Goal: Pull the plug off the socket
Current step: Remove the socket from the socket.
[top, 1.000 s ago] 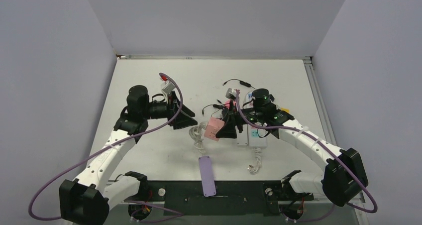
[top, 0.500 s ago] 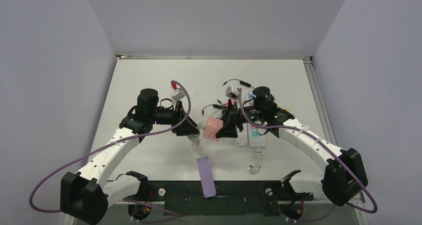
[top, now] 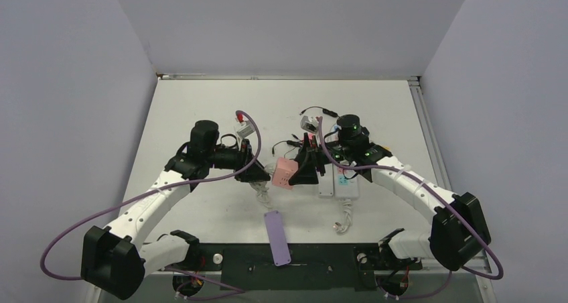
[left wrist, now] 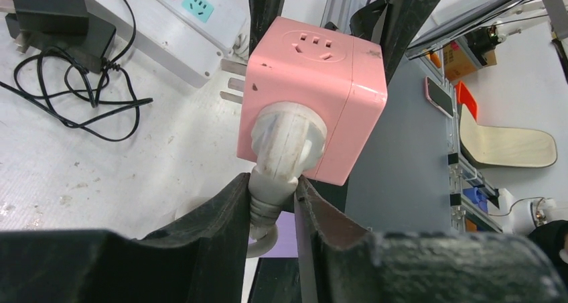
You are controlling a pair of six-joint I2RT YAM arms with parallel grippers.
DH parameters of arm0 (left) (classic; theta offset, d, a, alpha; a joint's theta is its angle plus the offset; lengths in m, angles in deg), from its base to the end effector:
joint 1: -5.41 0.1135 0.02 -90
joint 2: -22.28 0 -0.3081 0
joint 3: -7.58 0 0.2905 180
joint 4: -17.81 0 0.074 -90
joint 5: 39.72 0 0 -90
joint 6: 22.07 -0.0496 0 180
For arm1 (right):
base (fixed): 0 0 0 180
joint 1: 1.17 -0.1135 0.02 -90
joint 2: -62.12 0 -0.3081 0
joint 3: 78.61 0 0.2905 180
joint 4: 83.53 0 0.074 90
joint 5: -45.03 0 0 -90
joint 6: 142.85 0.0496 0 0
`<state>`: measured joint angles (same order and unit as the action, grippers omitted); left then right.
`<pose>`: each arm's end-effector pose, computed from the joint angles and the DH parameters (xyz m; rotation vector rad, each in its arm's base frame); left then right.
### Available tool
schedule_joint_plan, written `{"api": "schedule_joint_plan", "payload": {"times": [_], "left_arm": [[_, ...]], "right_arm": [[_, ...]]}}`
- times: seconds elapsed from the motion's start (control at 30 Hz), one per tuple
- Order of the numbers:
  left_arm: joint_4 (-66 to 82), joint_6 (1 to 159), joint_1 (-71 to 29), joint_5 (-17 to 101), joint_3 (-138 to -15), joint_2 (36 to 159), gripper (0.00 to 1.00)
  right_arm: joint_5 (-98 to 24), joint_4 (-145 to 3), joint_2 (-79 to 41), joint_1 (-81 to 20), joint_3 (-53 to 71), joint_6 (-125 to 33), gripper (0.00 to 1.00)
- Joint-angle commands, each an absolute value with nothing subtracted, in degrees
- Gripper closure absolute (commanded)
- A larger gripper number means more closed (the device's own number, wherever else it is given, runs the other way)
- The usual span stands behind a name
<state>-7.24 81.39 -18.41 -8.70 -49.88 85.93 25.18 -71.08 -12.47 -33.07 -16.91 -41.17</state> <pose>0.2181 -0.1428 0.3066 0.8338 1.9794 -1.4650 0.2329 0.1999 0.3068 -1.1687 1.7281 1.6908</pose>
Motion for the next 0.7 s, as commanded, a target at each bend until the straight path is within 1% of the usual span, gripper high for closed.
{"api": "schedule_joint_plan", "payload": {"times": [0.0,0.03,0.07,0.13,0.23,0.33,0.4,0.47,0.53,0.6,0.67], "left_arm": [[-2.1,83.4,-19.1,-8.9,-50.5,85.0,0.82],[-1.0,84.0,-19.1,-8.9,-50.1,84.5,0.85],[-0.3,84.4,-19.1,-8.8,-49.8,84.1,0.90],[0.8,84.7,-19.1,-8.2,-49.1,83.1,1.00],[1.3,84.6,-19.1,-4.7,-48.4,81.4,1.00],[1.9,84.4,-19.1,2.9,-47.5,78.8,1.00],[2.5,84.5,-19.1,8.1,-46.5,76.8,1.00],[2.4,84.5,-19.1,12.9,-45.9,75.2,1.00],[1.1,84.0,-19.1,18.1,-45.9,74.2,1.00],[-1.0,83.0,-19.1,23.8,-46.2,73.4,1.00],[-2.3,82.5,-19.1,27.5,-46.3,72.9,1.00]], "right_arm": [[28.4,-77.5,-12.9,-33.5,-13.0,-41.6,0.80],[28.0,-77.5,-13.1,-33.4,-13.0,-41.6,0.79],[27.5,-77.6,-13.2,-33.4,-12.9,-41.5,0.76],[26.1,-77.7,-13.2,-33.3,-12.9,-41.4,0.65],[22.1,-77.8,-12.8,-32.3,-13.1,-40.7,0.31],[14.0,-77.9,-12.4,-30.4,-13.8,-38.1,0.02],[6.3,-77.8,-12.9,-29.0,-14.4,-34.9,0.10],[1.2,-79.1,-13.9,-28.4,-14.7,-30.3,0.10],[1.5,-88.9,-13.8,-28.6,-18.0,-22.6,0.10],[-0.8,-99.3,-12.8,-29.2,-23.1,-15.4,0.10],[-6.0,-102.5,-12.4,-30.7,-24.9,-12.1,0.10]]}}
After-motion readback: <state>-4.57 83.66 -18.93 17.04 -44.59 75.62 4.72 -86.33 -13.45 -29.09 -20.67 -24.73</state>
